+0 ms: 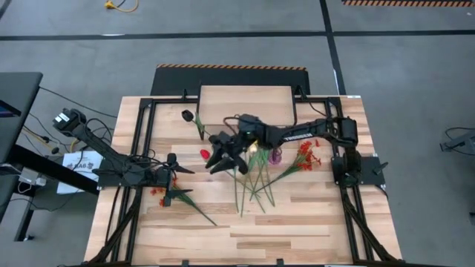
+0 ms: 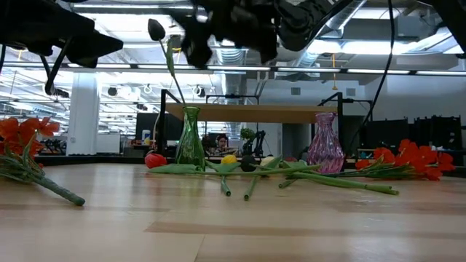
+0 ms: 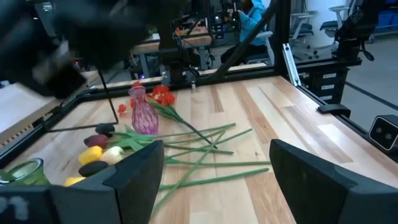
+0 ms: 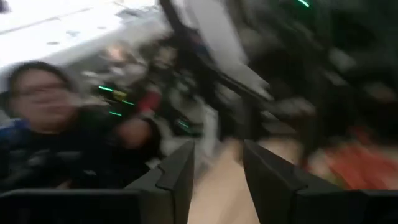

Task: Pick and place flowers into a vace then onto a shelf
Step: Put the red tulip into the green vase

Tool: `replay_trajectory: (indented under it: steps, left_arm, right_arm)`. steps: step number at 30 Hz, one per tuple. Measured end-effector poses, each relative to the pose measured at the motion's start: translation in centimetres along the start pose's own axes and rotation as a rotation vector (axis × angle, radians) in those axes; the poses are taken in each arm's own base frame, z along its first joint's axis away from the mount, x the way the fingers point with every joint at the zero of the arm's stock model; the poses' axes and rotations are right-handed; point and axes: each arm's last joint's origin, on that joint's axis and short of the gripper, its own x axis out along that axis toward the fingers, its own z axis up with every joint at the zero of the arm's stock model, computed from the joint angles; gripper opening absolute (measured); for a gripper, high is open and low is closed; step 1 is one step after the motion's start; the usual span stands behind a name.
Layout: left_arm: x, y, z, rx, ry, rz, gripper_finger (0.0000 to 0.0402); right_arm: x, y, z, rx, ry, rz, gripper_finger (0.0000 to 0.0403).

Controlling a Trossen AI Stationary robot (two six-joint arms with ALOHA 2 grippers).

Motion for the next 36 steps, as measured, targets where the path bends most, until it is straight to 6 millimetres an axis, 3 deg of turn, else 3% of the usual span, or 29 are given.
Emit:
replay_trajectory:
  steps: [5, 22, 36]
  left_arm:
    - [0.0, 0.0, 0.1, -0.003, -0.005, 0.001, 0.0284]
    - [0.0, 0.0, 0.5, -0.026, -0.044, 0.001, 0.0284]
    - [0.0, 0.0, 0.5, -0.030, -0.049, 0.001, 0.0284]
  right_arm:
    - [0.1, -0.8, -2.6, 0.037, 0.160, -0.260, 0.0114]
    - [2.2, 1.1, -6.7, 0.020, 0.402, -0.812, 0.0113]
    - [2.4, 1.6, -7.5, 0.014, 0.461, -0.909, 0.0113]
